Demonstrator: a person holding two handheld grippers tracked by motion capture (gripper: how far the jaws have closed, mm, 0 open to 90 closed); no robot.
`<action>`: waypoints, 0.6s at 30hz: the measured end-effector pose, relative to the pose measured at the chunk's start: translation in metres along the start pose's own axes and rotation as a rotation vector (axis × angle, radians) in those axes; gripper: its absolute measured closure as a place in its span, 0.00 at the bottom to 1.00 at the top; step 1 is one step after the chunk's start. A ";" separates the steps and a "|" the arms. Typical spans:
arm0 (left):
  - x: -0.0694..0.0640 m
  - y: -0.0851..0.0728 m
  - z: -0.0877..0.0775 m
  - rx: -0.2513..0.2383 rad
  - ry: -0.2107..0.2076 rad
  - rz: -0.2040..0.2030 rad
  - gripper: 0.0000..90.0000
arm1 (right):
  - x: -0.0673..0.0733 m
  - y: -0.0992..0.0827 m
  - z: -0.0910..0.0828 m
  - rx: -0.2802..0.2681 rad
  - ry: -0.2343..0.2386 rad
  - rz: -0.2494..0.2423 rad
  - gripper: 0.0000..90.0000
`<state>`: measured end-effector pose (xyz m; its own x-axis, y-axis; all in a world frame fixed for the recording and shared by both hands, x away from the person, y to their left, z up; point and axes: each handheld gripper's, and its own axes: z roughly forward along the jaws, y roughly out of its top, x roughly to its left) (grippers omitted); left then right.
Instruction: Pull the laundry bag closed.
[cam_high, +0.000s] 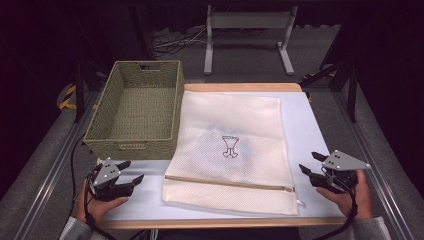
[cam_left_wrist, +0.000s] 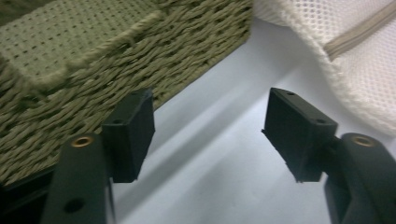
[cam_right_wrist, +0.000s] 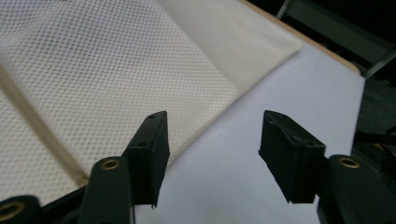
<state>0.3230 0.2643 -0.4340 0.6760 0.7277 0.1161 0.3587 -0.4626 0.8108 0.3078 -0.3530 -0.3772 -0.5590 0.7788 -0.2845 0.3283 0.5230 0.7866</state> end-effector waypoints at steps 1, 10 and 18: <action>0.002 -0.001 0.000 0.001 0.013 -0.005 0.33 | -0.003 -0.001 0.001 -0.012 -0.012 0.006 0.45; 0.021 -0.015 -0.003 -0.030 0.024 -0.091 0.15 | -0.023 -0.019 0.008 -0.076 -0.094 0.076 0.32; 0.024 -0.026 -0.001 -0.027 0.026 -0.136 0.06 | -0.029 -0.036 0.018 -0.105 -0.134 0.135 0.19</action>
<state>0.3288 0.2943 -0.4516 0.6055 0.7957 0.0182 0.4283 -0.3450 0.8352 0.3266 -0.3883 -0.4071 -0.4066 0.8823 -0.2372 0.3084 0.3770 0.8734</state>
